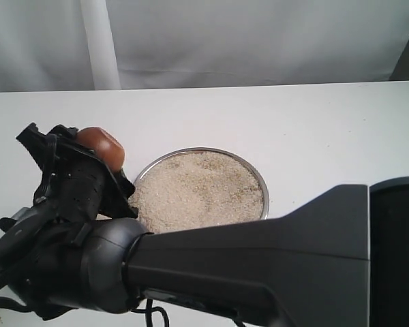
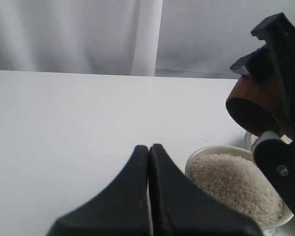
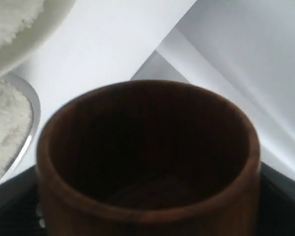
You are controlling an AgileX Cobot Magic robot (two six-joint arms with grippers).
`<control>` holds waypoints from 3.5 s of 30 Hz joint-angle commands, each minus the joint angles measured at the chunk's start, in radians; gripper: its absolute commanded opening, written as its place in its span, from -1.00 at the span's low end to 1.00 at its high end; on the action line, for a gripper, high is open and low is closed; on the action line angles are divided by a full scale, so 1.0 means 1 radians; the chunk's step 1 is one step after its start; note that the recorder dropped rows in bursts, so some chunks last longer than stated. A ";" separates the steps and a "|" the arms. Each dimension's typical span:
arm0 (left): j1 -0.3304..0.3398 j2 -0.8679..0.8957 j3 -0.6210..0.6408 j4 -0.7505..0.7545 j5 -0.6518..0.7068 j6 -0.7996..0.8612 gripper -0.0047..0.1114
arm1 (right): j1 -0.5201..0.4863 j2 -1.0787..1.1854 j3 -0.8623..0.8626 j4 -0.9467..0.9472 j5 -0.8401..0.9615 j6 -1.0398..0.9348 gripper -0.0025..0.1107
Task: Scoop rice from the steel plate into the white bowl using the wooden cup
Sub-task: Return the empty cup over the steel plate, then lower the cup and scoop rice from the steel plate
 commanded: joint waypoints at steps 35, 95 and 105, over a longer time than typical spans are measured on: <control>-0.004 -0.003 -0.003 -0.005 -0.004 -0.004 -0.92 | -0.338 -0.103 0.106 0.245 0.204 -0.145 -0.96; -0.004 -0.003 -0.003 -0.005 -0.004 -0.003 -0.92 | -0.419 -0.095 0.238 0.815 -0.391 -0.092 -0.96; -0.004 -0.003 -0.003 -0.005 -0.004 -0.001 -0.92 | -0.469 -0.208 0.429 0.918 -0.743 -0.053 -0.96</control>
